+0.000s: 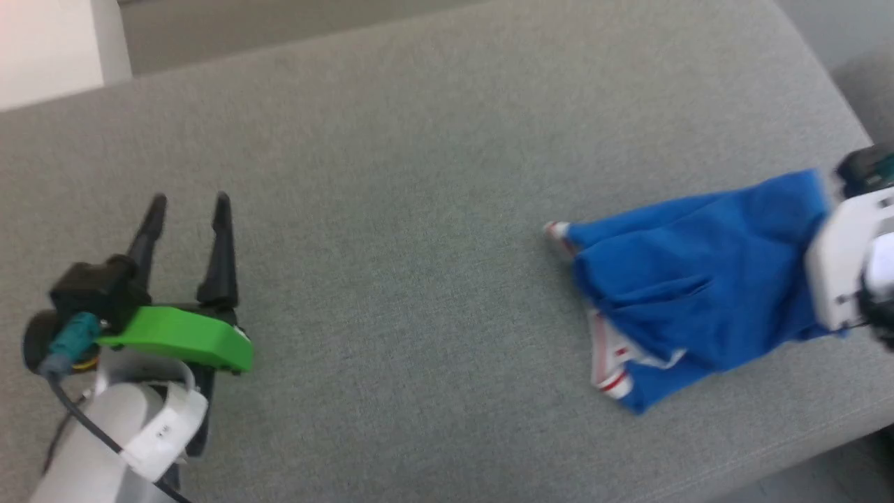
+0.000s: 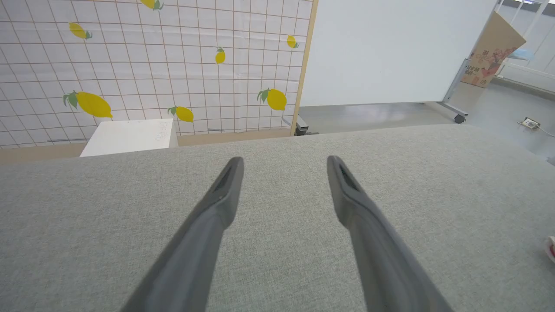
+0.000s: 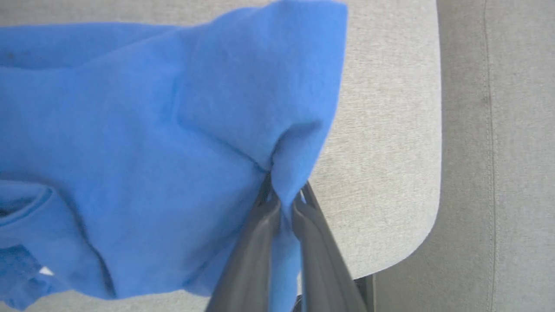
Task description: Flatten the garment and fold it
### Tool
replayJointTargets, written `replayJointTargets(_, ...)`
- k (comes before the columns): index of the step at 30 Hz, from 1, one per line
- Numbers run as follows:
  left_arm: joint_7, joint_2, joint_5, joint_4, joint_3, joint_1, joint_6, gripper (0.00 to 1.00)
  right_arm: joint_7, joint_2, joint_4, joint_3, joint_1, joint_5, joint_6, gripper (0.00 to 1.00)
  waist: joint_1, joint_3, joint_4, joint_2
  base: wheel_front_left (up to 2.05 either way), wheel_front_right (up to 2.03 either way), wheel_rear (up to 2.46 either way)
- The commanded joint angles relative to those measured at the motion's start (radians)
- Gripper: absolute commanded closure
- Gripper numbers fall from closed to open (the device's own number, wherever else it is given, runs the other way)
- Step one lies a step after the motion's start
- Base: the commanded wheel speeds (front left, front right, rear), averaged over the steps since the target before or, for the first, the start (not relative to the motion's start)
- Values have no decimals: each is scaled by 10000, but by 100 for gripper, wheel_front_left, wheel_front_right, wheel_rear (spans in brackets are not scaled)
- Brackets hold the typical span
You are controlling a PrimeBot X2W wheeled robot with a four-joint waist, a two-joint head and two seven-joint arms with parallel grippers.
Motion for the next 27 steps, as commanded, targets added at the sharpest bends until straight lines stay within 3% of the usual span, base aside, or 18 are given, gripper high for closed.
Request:
replayJointTargets(1, 61, 181, 82, -151, 102, -193, 97, 0, -138, -160, 130, -264, -272, -157, -15, 100, -1, 956, 247, -1, 0, 0, 0)
replayJointTargets(12, 565, 938, 220, -1426, 682, -84, 583, 0, -861, -940, 1656, -3172, -1033, -1596, -15, 100, -1, 2320, 761, -1, 0, 0, 0)
replayJointTargets(20, 775, 1291, 240, -1919, 984, 68, 794, 0, -1555, -694, 2266, -4412, -1536, -2469, -15, 97, -1, 2833, 658, -1, 0, 0, 0)
replayJointTargets(21, 802, 1321, 249, -1970, 994, 99, 816, 0, -1541, -644, 2386, -4485, -1591, -2594, -15, 68, -1, 2846, 636, -1, 0, 0, 0)
replayJointTargets(22, 817, 1342, 251, -2006, 1010, 123, 835, 0, -1580, -596, 2444, -4553, -1652, -2661, -15, 0, -1, 2855, 613, -1, 0, 0, 0)
replayJointTargets(27, 890, 1415, 232, -2080, 1050, 231, 899, 0, -1749, -536, 2776, -4740, -1905, -2973, -15, 0, -1, 2744, 451, -1, 0, 0, 0)
